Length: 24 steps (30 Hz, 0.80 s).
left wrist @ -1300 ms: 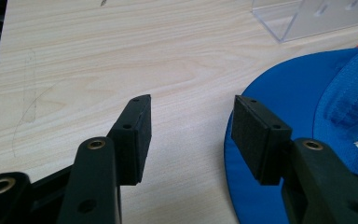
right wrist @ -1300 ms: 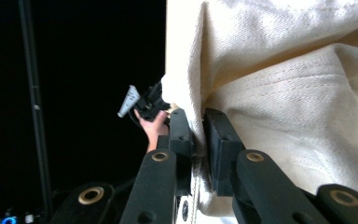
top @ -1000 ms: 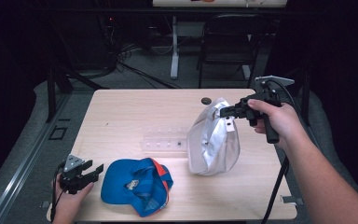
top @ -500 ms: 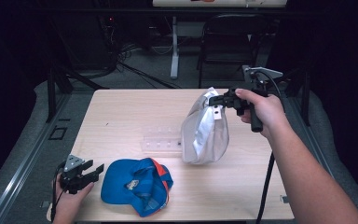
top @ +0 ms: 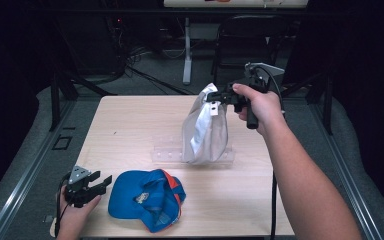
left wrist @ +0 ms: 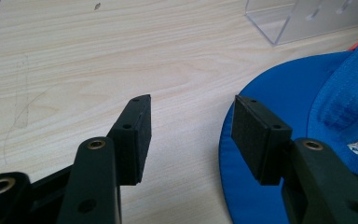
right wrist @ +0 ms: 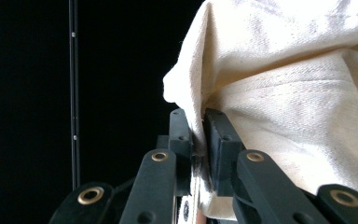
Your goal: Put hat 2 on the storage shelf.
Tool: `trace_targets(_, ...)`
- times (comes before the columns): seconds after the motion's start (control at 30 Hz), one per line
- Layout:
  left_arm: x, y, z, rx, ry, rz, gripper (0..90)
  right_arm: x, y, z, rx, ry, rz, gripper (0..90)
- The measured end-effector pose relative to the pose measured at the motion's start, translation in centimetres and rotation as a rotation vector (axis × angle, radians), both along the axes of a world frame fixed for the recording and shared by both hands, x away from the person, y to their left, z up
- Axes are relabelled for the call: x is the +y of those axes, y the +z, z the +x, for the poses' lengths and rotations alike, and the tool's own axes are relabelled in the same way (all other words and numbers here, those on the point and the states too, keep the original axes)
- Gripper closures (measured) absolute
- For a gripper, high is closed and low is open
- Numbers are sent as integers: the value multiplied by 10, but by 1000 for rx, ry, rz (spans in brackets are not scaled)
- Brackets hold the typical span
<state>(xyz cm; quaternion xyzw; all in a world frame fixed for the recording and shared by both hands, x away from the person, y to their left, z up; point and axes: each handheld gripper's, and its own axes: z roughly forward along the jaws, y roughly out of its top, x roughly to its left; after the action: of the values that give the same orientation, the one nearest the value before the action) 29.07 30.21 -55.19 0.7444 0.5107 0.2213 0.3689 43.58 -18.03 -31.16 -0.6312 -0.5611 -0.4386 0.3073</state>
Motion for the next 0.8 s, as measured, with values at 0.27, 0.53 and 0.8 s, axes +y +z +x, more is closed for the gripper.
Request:
trace_targets(0.27,0,0,1,-3,-2,-2,480,20,-3,11,2,-2,2,819)
trace_targets(0.53,-4,3,-1,-33,-7,1,477,35,-7,18,1,10,1,819)
trace_targets(0.8,-21,17,-2,-88,-76,10,487,46,-11,25,-2,5,-4,818)
